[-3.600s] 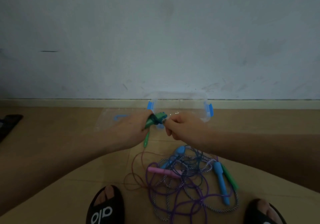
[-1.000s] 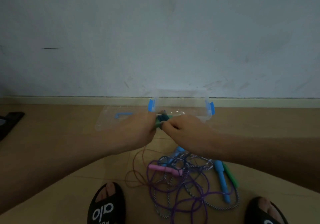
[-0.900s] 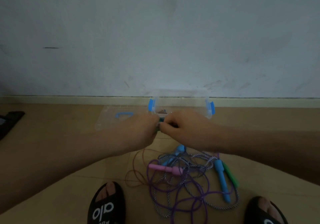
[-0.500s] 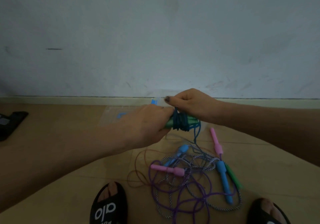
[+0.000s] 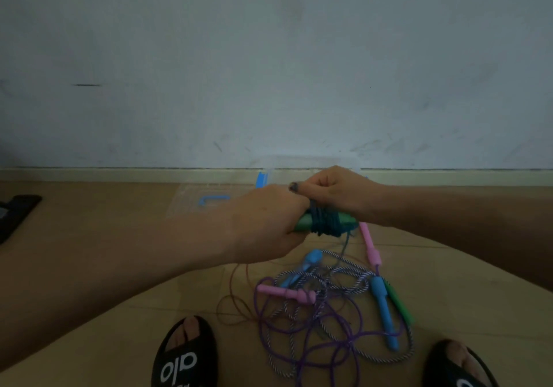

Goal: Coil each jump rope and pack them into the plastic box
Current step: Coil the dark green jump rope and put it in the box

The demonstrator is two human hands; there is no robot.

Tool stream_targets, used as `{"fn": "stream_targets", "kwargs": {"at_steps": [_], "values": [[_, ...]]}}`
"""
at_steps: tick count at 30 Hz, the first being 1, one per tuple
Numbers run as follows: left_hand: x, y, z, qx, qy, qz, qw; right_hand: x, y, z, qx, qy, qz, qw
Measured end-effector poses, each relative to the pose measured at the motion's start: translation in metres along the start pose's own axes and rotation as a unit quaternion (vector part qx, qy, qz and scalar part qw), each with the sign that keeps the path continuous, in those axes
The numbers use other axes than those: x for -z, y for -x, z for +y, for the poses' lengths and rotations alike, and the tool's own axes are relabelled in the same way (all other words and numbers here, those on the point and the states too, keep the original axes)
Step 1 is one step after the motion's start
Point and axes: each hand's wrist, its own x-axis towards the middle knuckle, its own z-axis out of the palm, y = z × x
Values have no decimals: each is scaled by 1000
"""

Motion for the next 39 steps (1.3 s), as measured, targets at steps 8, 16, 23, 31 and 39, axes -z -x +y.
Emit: {"fn": "stream_targets", "kwargs": {"at_steps": [8,16,23,31,39], "values": [[2,-1,3,74,125,59,988,-27,5,14,-141,-42,-7,989],[-20,3,-48,243,-8,33,969,-59,44,-10,-88,29,-7,996],[-39,13,-48,134,6,-30,990,-42,34,-37,102,184,13,977],[-20,4,-28,63,-57,-60,995,-10,4,-25,108,105,38,988],[-15,8,-29,45,39,5,998,-15,1,-10,36,-29,-28,999]]}}
